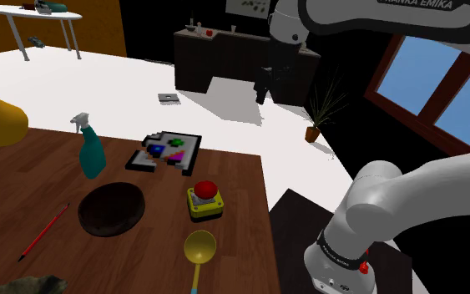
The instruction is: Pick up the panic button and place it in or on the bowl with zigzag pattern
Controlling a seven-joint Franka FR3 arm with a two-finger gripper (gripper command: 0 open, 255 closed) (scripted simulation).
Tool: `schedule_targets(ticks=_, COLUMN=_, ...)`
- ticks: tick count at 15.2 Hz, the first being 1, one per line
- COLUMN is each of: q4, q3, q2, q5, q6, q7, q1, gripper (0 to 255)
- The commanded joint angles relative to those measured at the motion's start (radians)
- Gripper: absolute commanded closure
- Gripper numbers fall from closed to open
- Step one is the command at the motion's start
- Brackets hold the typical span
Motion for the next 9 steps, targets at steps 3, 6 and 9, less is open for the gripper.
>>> schedule_targets(ticks=3, q4=-0.064, q3=0.022, q2=-0.012, q5=0.020, q6=0.050, q7=0.047, q1=0.005, gripper=0)
schedule_targets(ticks=6, q4=-0.151, q3=0.057, q2=-0.019, q5=0.050, q6=0.128, q7=0.118, q1=0.013, gripper=0)
schedule_targets(ticks=9, q4=-0.228, q3=0.097, q2=-0.012, q5=0.083, q6=0.211, q7=0.190, q1=0.023, gripper=0)
